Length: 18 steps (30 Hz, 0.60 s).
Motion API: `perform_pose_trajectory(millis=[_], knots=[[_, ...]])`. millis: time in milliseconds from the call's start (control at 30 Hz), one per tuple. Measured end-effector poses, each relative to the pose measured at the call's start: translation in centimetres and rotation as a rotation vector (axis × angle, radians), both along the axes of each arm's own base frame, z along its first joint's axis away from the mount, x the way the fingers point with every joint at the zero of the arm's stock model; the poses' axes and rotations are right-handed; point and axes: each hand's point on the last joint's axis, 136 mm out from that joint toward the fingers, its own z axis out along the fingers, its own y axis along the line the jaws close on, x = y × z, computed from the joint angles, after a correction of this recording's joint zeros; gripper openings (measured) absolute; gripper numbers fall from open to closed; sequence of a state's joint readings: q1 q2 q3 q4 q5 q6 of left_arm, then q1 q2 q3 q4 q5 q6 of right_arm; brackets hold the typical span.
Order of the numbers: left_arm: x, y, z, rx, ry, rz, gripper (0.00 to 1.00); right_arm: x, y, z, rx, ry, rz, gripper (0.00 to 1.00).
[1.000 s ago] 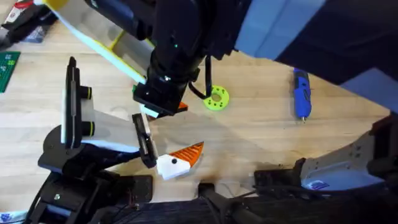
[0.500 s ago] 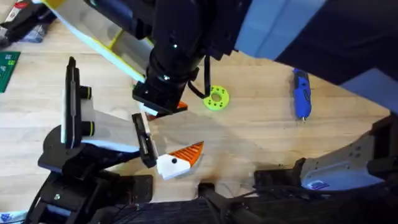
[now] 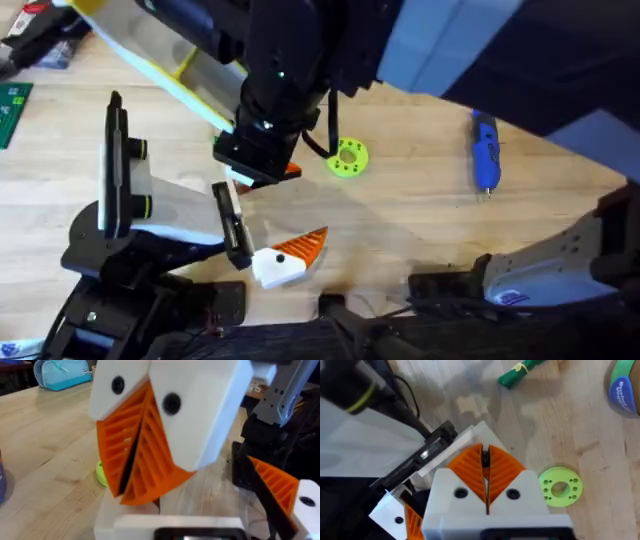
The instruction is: Pick up the gripper from the table and insert it into the empty holder that is missing its gripper. Then pick up a screw, insert it into the mounting hole, and use the screwdriver to tighten it. Finally, clean up the table by picking up the vegetable and placing it into the bucket.
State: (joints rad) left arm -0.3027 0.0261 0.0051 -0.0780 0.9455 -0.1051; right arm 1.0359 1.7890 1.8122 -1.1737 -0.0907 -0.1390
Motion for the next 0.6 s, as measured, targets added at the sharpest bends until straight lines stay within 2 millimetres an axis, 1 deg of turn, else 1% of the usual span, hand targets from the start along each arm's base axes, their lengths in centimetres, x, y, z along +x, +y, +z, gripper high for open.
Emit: perform_pose_trajectory(millis=[33, 333, 467, 500, 567, 600], knots=[[0.0, 0.0, 0.0, 0.0, 0.0, 0.0, 0.991, 0.0, 0.0, -0.01, 0.0, 0.0, 0.0, 0.003], [0.0, 0.0, 0.0, 0.0, 0.0, 0.0, 0.991, 0.0, -0.01, -0.01, -0.001, 0.0, -0.001, 0.228], [0.0, 0.0, 0.0, 0.0, 0.0, 0.0, 0.991, 0.02, -0.03, -0.01, -0.001, -0.001, 0.0, 0.286], [0.0, 0.0, 0.0, 0.0, 0.0, 0.0, 0.991, 0.05, -0.05, -0.02, -0.003, -0.003, -0.002, 0.317], [0.04, 0.02, 0.0, 0.0, 0.0, 0.002, 0.991, 0.18, -0.14, -0.05, -0.007, -0.009, -0.005, 0.441], [0.05, 0.02, 0.0, 0.0, 0.0, 0.003, 0.991, 0.24, -0.18, -0.04, -0.009, -0.012, -0.006, 0.468]])
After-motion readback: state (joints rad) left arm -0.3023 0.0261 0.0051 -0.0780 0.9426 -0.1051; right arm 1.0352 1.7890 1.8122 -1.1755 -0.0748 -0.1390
